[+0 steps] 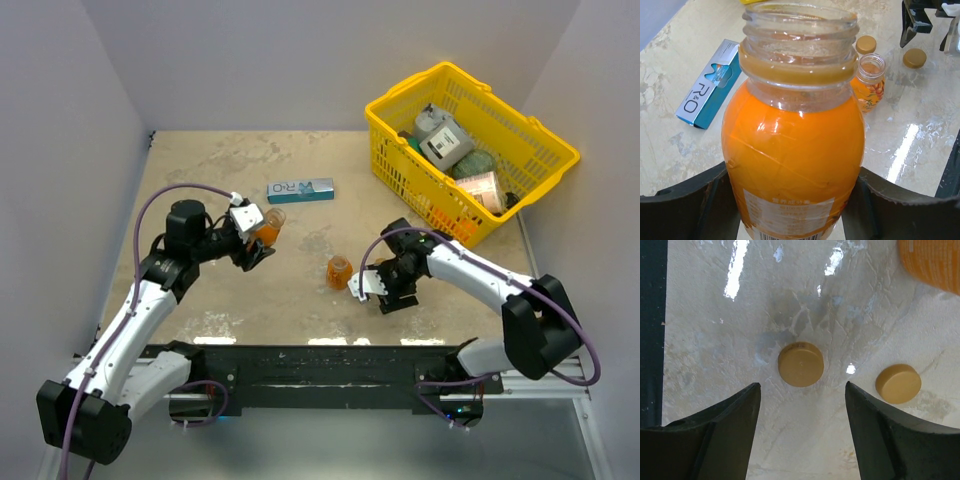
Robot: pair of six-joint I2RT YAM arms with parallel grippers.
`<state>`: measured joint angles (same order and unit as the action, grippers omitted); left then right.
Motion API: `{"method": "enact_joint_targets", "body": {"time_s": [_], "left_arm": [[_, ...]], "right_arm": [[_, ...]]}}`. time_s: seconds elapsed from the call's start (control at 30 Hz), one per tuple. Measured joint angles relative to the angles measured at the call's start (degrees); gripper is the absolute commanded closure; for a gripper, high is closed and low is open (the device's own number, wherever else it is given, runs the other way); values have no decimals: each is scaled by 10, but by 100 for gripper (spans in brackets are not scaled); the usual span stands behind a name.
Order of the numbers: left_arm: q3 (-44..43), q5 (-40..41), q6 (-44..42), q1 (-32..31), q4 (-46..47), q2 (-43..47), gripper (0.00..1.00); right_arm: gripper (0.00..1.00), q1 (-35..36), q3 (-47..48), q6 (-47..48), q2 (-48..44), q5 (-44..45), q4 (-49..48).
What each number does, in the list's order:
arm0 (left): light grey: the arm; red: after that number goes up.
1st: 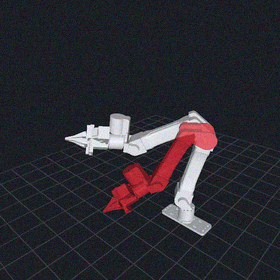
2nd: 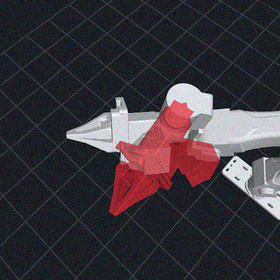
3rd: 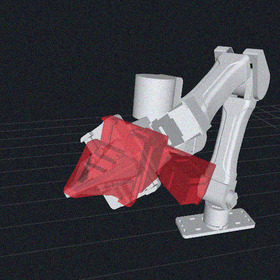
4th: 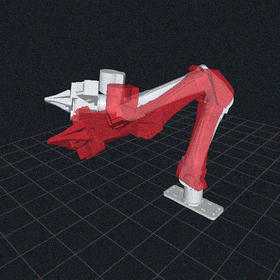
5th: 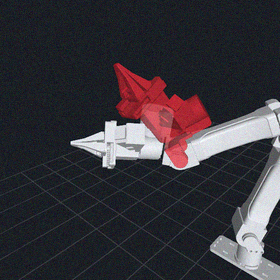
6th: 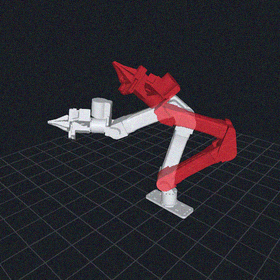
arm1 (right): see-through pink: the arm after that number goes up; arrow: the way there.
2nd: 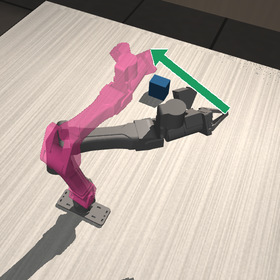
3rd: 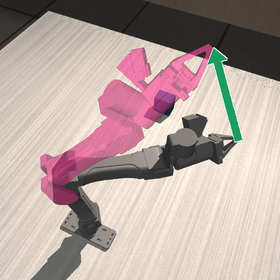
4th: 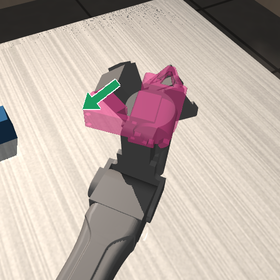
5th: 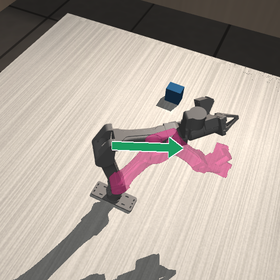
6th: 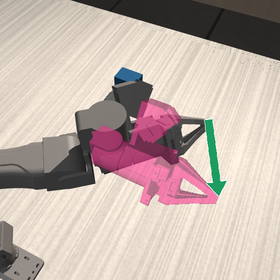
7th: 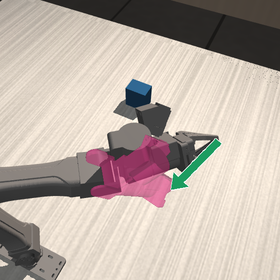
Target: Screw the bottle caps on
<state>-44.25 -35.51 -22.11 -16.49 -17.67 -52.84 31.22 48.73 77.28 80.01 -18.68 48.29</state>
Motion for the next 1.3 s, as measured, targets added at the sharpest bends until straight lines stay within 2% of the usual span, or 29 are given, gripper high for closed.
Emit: {"method": "enact_joint_targets", "body": {"time_s": [0.37,0.93,1.3], "left_arm": [[0,0,0,6,1,-8,100],[0,0,0,10,4,-12,100],[0,0,1,11,5,-17,100]], "right_arm": [[30,15,0,8,40,0,-23],[44,15,-26,15,51,16,-51],[44,16,-44,51,35,28,-69]]}}
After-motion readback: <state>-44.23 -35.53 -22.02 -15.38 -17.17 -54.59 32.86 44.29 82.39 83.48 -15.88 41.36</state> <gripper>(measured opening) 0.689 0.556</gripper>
